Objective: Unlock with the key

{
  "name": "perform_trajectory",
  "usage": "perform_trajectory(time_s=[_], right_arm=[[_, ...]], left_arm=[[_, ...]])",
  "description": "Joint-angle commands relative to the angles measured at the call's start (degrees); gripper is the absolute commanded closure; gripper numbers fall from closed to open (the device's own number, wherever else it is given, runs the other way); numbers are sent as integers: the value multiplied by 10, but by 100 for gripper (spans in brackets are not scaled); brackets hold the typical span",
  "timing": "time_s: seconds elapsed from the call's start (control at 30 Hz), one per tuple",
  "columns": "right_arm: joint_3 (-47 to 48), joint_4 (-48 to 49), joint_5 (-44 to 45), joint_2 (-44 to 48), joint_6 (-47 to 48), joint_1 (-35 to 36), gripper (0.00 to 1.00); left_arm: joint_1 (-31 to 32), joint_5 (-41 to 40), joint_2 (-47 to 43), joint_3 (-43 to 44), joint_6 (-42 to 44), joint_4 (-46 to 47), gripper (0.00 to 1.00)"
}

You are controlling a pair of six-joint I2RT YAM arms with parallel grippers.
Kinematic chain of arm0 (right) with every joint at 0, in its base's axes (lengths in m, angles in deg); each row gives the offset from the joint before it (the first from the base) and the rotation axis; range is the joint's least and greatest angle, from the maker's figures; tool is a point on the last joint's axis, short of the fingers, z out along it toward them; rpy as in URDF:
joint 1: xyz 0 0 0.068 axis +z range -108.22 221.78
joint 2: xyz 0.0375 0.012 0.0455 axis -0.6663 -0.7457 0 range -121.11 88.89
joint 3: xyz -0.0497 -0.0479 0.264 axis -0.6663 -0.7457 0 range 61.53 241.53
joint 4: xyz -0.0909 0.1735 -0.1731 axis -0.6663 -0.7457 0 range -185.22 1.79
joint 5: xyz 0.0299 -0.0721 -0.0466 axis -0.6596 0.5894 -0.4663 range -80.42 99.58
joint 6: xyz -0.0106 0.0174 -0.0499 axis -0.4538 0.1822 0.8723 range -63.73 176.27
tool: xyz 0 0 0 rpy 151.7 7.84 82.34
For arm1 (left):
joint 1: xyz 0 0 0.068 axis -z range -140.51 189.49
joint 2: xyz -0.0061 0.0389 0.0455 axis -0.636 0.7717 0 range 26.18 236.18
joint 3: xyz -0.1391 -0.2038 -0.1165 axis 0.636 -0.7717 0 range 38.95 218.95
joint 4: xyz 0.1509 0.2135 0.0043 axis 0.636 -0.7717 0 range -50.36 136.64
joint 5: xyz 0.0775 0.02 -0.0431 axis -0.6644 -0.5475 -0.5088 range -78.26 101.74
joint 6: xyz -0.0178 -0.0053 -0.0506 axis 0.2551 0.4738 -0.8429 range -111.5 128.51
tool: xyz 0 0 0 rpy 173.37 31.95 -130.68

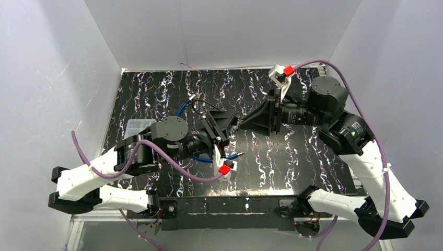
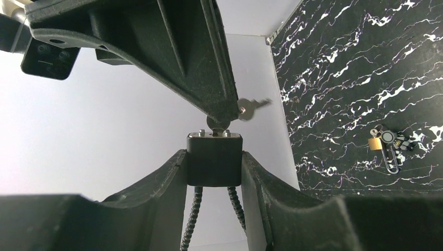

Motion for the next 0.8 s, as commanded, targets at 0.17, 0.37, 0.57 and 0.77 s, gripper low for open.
perform_trajectory(time_s=[0.17,0.37,0.57,0.77], right_arm=[[17,29,7,-1,11,-1,75],[16,35,0,-4,6,-1,80],[14,47,-11,-9,-4,-1,82],[3,54,-14,-10,-15,-1,91]], left_arm=[[1,4,-4,0,7,24,100],[1,5,-6,-7,13,26,100],[1,9,-8,-15,32,26,100],[1,13,-11,-19,52,30,100]])
